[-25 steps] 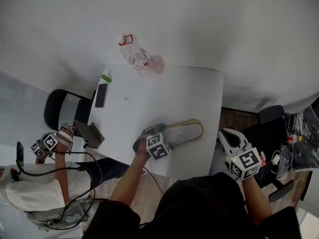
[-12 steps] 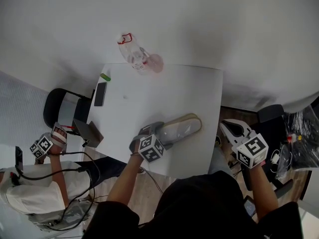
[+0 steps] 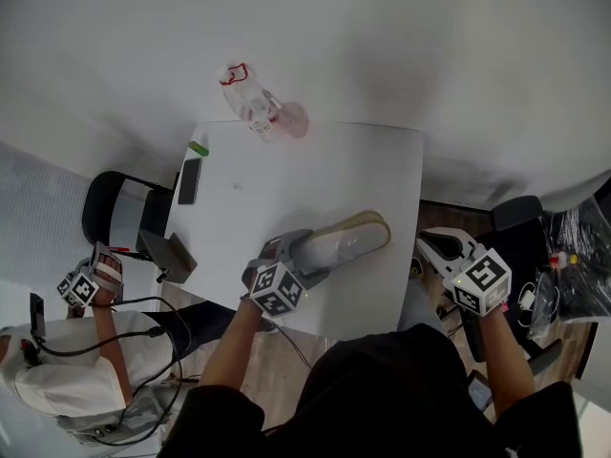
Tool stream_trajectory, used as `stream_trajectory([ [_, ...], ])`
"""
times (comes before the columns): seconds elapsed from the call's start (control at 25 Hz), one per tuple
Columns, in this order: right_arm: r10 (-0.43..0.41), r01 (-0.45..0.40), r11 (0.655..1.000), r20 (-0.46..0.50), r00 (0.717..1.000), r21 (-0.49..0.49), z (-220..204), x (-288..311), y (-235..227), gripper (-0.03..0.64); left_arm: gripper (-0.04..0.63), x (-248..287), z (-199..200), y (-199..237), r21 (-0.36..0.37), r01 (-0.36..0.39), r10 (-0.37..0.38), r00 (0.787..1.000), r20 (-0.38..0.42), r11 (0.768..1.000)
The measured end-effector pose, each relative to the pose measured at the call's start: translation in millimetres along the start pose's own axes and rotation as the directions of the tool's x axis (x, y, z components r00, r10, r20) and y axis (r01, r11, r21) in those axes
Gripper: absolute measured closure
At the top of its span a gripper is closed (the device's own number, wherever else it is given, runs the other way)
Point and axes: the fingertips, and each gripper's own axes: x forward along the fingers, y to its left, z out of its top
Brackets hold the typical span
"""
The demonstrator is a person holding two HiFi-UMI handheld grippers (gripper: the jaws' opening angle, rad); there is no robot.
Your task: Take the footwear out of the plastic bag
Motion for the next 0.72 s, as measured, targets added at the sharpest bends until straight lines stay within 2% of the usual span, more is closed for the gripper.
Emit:
stream_trajectory([
  [0.16,0.055,-0.056,0.998,-0.029,0.998,-0.03,7.2,6.0,1.1,0.576,0.158,-11.3,15.4,0.9,0.042,-0.006,0.002,0.996,0.085,0.999],
  [0.28,0.096,-0.1,0.994,-0.081,0.992,-0.041,6.7,11.8,4.0,0.485,0.164,-18.5,28.5,-0.5,0.061,-0.004,-0.005,0.988,0.152,0.998],
  [0.44,0.143,-0.149,0.987,-0.091,0.986,-0.064,10.6,16.2,9.4,0.482,0.172,-26.4,43.1,0.2,0.084,-0.009,-0.01,0.974,0.225,0.996],
  [0.6,0.24,-0.24,0.971,-0.077,0.968,0.009,16.4,13.2,15.6,0.467,0.181,-34.7,56.3,-0.8,0.097,-0.013,-0.016,0.955,0.295,0.995],
  [0.72,0.273,-0.27,0.962,-0.089,0.958,0.046,14.3,12.3,13.0,0.457,0.195,-40.6,65.4,-2.2,0.11,-0.012,-0.027,0.94,0.339,0.994],
])
